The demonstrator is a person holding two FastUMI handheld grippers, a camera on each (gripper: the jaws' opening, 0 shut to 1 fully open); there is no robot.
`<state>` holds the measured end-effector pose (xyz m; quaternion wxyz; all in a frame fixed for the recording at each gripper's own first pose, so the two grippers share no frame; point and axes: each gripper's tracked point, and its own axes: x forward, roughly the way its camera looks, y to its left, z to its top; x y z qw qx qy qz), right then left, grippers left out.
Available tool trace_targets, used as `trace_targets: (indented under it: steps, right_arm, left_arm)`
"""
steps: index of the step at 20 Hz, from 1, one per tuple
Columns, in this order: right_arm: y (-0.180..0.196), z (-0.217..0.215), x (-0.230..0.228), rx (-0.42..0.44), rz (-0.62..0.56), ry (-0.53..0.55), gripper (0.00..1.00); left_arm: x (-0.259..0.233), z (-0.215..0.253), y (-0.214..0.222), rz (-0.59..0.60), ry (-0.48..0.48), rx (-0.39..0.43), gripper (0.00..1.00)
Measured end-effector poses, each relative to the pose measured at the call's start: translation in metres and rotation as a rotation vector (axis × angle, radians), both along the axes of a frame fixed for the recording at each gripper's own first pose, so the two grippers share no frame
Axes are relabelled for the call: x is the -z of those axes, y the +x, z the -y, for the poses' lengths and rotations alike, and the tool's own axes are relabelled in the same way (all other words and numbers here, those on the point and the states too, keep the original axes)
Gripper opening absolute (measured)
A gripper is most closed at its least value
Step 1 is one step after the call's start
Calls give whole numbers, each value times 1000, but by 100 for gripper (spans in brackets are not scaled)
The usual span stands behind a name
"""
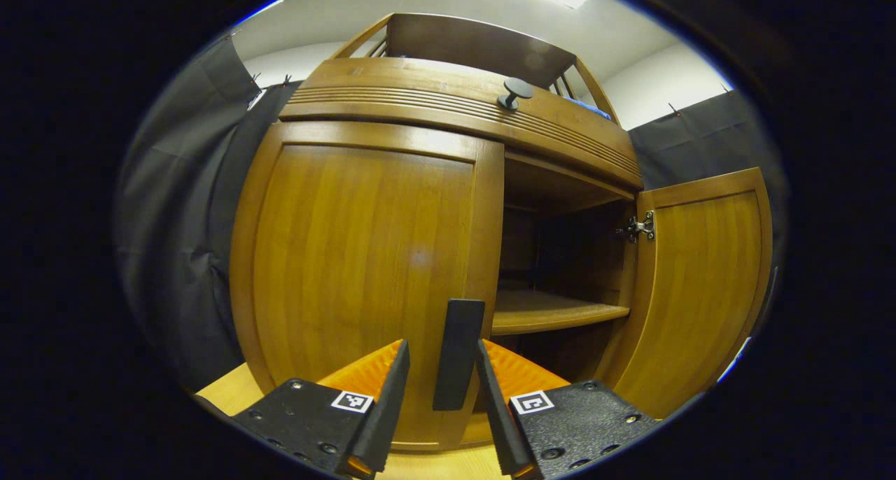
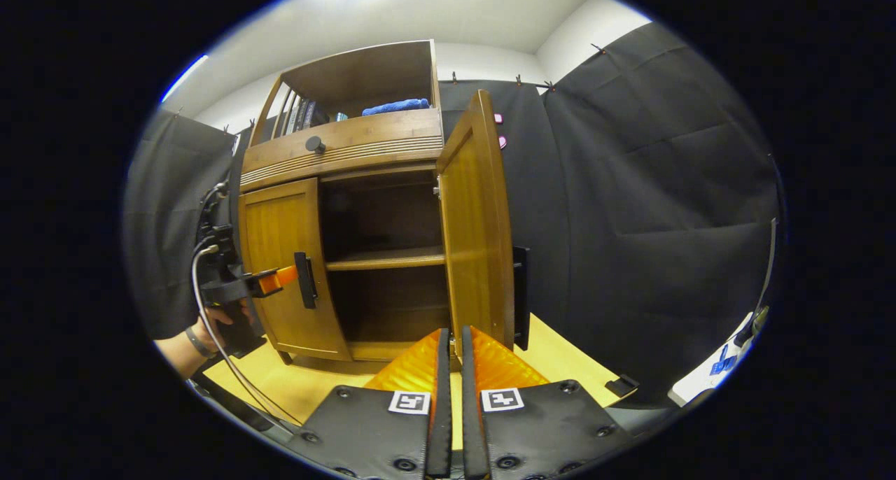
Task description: Open the right door of the double-door shoe cabinet with the right hand, and open the left door with the left hand.
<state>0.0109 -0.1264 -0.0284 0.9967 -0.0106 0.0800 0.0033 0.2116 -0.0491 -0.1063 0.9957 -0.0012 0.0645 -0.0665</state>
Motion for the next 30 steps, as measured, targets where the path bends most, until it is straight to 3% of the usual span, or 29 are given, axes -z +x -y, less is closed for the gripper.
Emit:
trace_targets:
  steps: [1, 2, 3, 4, 5, 6, 7, 11, 13, 14, 17, 19, 21, 23, 24, 25, 28, 29, 30]
  right_arm:
    - [0, -1, 2, 3, -2, 3, 24]
    - [0, -3, 4, 0, -7, 3, 16]
    - [-4, -6, 4, -4, -11, 3, 24]
    - [-6, -5, 5, -1, -16, 1, 20]
    - [-7, -5, 5, 1, -18, 0, 30]
    - [-8, -8, 5, -6, -19, 4, 40]
    - [-9, -9, 5, -5, -20, 6, 50]
    - [-11, -5, 7, 20, -20, 15, 91]
    - [-11, -5, 8, 21, -23, 26, 87]
    - [-12, -4, 9, 22, -26, 28, 97]
    - [-15, 0, 12, 35, -37, 22, 97]
    - [-18, 2, 13, 39, -44, 22, 97]
    - [-19, 0, 13, 34, -41, 25, 97]
    - [-18, -2, 15, 32, -50, 19, 97]
    - [-18, -3, 16, 31, -52, 14, 87]
    - [-20, -3, 17, 29, -54, 9, 97]
    - [-19, -6, 8, 24, -37, 36, 97]
    - [-19, -7, 6, 23, -28, 46, 87]
    - [-17, -7, 3, 21, -22, 54, 97]
  left_arm:
    - [1, -1, 4, 0, 4, 0, 55]
    - [3, 0, 7, 3, 10, 0, 54]
    - [3, 0, 12, 7, 15, 1, 54]
    - [3, 5, 16, 7, 10, 9, 60]
    - [1, 5, 18, 16, 9, 8, 48]
    - [2, 5, 20, 20, 14, 8, 54]
    - [2, 5, 22, 18, 12, 6, 54]
    - [22, 7, 31, -53, -27, -8, 48]
    - [35, 1, 36, -88, -37, -31, 48]
    - [33, -1, 35, -72, -49, -37, 48]
    - [31, 0, 32, -75, -85, 7, 51]
    - [34, 5, 37, -83, -62, 26, 32]
    - [32, 7, 31, -87, -16, 31, 28]
    - [27, 3, 10, -109, 14, 18, 27]
    - [23, 1, -1, -114, 28, 12, 27]
    - [18, -2, -13, -115, 43, 3, 27]
    - [7, -12, -47, -119, 90, -25, 27]
    - [3, -17, -59, -124, 99, -27, 27]
    - [-1, -22, -68, -129, 95, -29, 27]
